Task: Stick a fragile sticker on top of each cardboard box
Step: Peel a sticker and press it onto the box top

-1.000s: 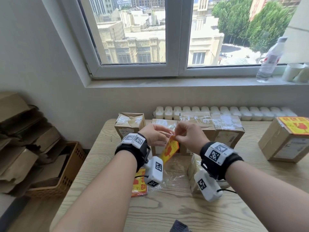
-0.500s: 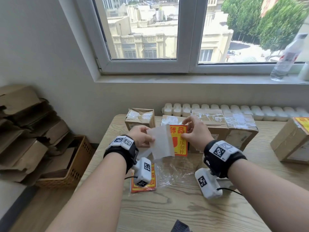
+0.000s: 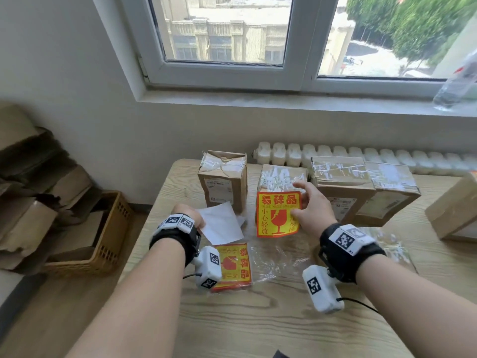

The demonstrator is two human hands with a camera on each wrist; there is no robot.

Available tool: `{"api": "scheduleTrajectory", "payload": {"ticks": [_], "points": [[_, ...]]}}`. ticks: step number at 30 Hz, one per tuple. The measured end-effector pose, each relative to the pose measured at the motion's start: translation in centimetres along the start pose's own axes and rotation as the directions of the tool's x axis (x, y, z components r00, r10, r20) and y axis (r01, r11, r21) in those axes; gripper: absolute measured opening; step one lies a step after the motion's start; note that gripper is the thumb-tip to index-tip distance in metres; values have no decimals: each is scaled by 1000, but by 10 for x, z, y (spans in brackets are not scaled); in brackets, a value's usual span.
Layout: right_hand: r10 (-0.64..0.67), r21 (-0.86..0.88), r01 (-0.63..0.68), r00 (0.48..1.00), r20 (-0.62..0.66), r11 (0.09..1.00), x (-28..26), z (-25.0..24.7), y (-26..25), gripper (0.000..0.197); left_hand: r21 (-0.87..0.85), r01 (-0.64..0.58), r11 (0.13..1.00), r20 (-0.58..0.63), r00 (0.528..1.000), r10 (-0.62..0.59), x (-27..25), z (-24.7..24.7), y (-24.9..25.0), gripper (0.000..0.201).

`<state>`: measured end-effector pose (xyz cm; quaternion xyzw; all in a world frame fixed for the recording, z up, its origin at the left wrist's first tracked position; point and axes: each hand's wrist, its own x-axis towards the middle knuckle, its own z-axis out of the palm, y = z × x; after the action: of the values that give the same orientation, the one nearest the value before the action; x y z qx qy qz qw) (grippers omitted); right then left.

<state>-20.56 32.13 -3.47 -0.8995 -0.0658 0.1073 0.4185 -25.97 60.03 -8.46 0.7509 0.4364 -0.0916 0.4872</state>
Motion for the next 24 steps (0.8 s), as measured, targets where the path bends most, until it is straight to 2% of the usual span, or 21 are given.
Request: {"api": "scheduleTrajectory", "payload": {"ticks": [5,9,12,15,17,18,21,24], "points": [[53,-5,-53,998,-15,999,1,8,8,69,-4,27,1000,77,997,-27,33,13,-5,28],[64,-6,-64,998,-22,998,0,12,11,69,49,-18,999,115,993,12,39,26,-5,27],[60,-5,-60,998,-28,998,-2,13,11,69,187,-48,981,18,999,45,17,26,5,29],[53,2,-53,998,-36,999,-5,9,11,68,218,-173,960,-76,978,194,-10,28,18,20],[41,15,-40,998,-46,999,-7,3,10,68,118,-261,958,15,965,261,-25,32,30,6],[34,25,-33,998,-49,999,-8,-1,9,67,62,-285,957,92,956,279,-32,35,36,5],[1,60,2,998,-60,998,-13,-16,6,66,32,-304,952,304,911,280,-54,47,54,23],[-39,89,45,997,-72,995,-20,-35,7,65,34,-335,942,409,864,293,-77,62,64,31]]}}
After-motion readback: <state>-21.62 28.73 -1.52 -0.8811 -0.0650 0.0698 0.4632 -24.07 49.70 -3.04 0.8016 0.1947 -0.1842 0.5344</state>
